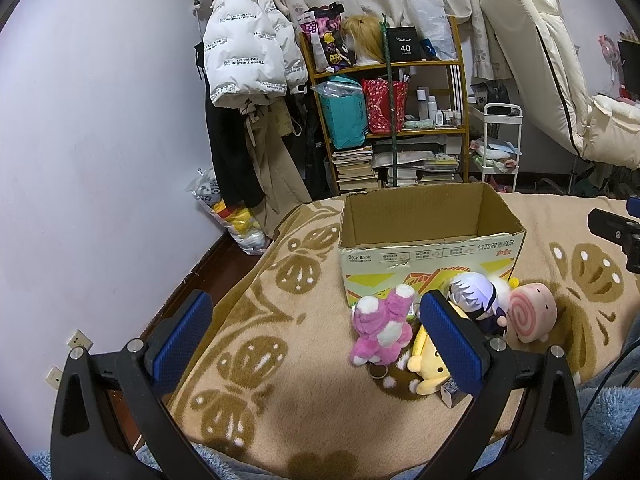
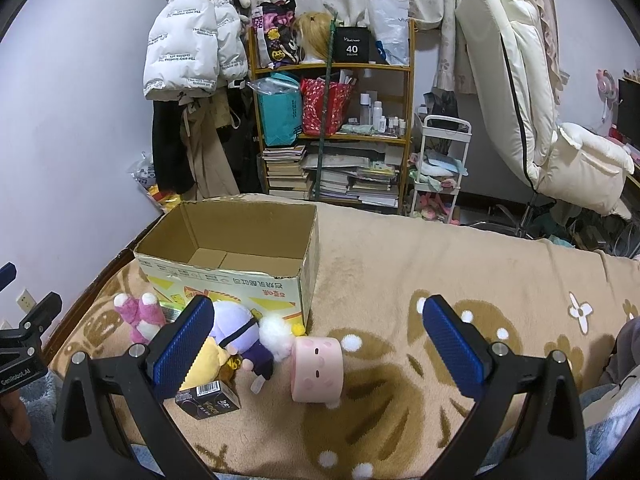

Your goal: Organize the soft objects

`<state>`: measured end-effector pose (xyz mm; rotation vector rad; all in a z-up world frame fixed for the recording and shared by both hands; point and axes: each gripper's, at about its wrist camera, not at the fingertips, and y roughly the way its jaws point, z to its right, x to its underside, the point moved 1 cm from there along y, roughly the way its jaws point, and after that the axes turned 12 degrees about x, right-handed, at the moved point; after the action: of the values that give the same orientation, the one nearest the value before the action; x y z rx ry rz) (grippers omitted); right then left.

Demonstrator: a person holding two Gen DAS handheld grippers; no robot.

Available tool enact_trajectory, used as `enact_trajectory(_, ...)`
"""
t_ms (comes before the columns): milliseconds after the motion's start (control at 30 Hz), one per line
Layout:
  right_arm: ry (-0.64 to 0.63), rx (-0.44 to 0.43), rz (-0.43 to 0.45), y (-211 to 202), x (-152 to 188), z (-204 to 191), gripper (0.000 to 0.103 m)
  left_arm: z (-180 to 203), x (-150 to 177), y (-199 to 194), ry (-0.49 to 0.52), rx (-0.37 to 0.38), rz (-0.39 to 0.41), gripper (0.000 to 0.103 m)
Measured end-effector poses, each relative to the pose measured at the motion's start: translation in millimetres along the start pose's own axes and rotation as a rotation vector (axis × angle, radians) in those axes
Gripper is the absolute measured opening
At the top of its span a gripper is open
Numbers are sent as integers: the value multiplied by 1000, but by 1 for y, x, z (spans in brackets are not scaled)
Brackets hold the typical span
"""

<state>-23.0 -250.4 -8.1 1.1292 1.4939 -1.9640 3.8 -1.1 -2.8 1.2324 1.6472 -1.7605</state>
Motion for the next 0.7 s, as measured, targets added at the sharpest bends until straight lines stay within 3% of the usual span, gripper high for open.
enact_trajectory(700, -1, -3, -6, 1, 1, -1, 103, -2, 2, 7, 1, -8, -12, 102)
